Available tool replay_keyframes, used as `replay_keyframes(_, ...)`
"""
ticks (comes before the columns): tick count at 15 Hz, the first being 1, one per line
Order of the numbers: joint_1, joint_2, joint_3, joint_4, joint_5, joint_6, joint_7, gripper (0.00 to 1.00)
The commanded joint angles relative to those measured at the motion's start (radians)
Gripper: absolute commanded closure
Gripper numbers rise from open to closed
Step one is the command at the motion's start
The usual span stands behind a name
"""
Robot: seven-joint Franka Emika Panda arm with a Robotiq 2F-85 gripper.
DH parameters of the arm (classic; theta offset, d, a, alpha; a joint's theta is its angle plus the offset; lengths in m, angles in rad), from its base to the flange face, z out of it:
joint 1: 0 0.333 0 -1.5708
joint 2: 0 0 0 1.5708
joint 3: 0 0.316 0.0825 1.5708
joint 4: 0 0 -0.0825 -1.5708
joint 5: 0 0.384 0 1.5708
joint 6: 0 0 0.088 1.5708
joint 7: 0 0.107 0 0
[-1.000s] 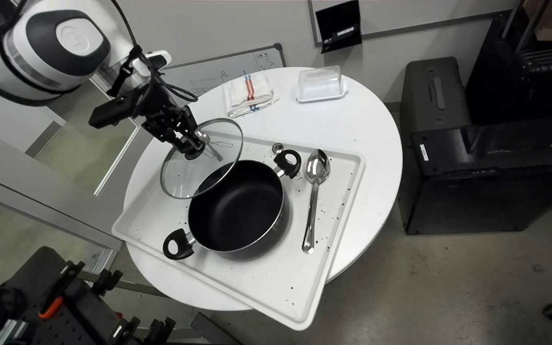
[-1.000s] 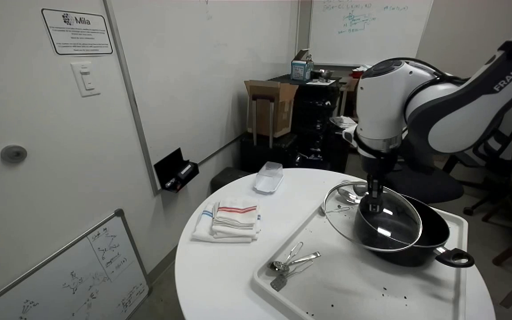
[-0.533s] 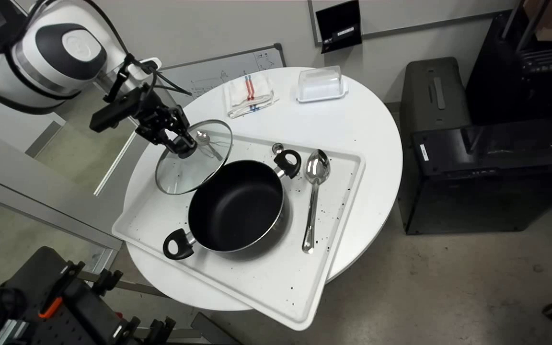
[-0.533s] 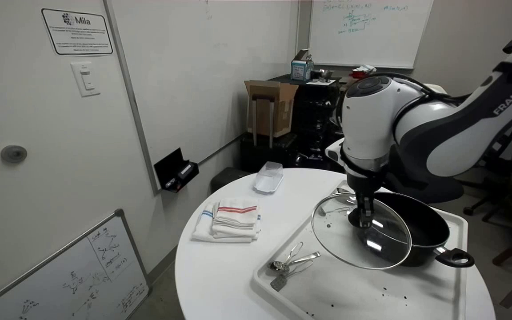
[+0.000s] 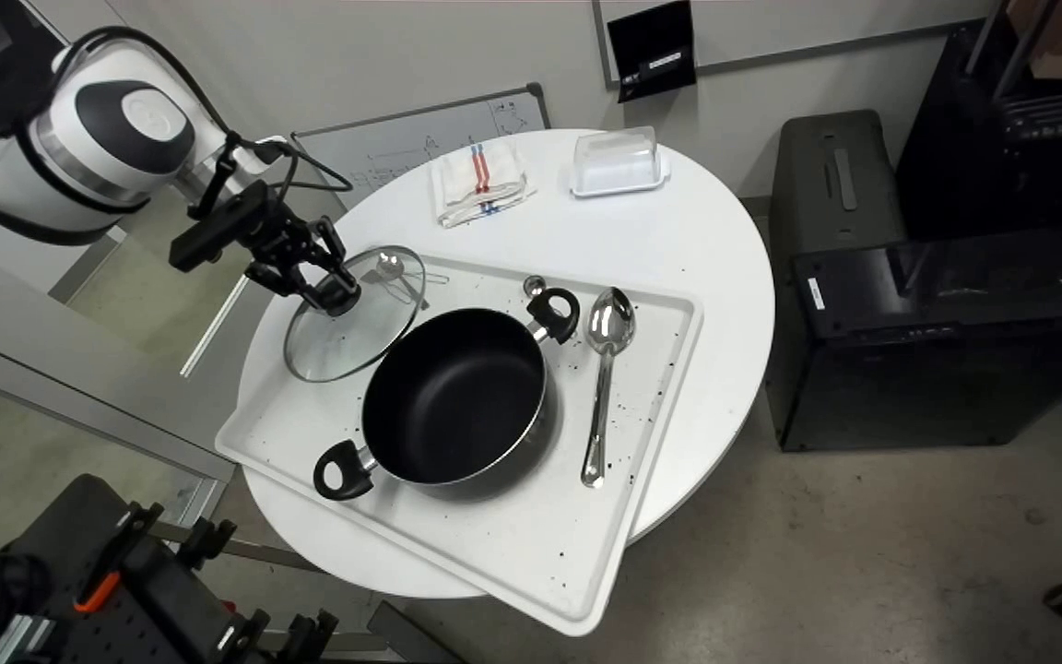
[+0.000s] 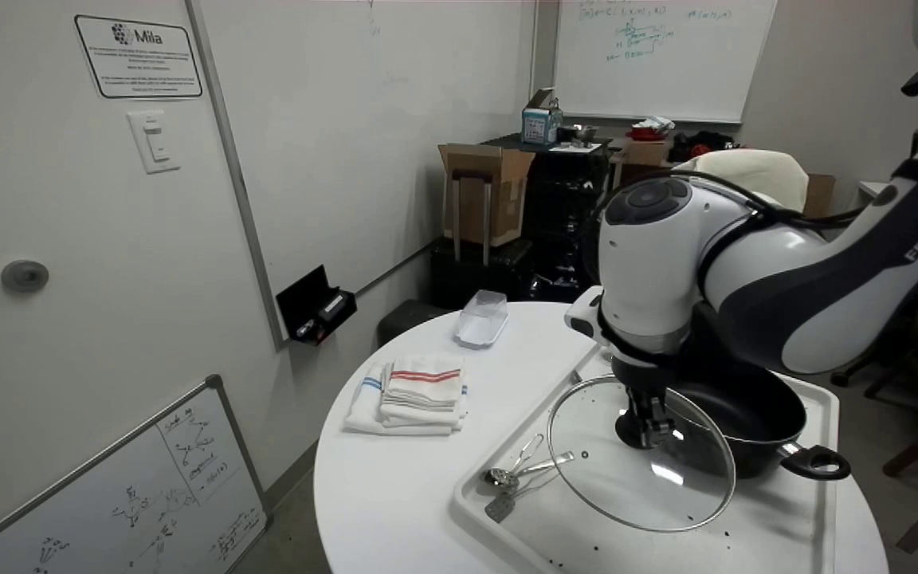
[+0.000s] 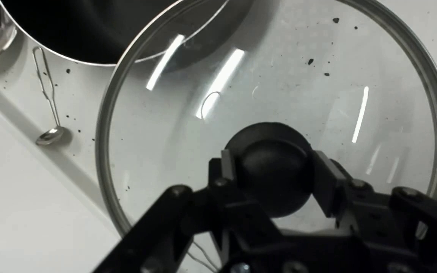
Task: Remove the glass lid from the black pot and put it on the tray
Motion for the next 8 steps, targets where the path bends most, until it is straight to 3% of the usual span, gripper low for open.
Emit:
replay_keyframes(1,0.032,0.006,0.009,0.008,-0.048,-0.017,-0.028,0.75)
replay_keyframes(8,0.025,0.058,0.025,0.006,-0.057,0.001,-0.085,0.75)
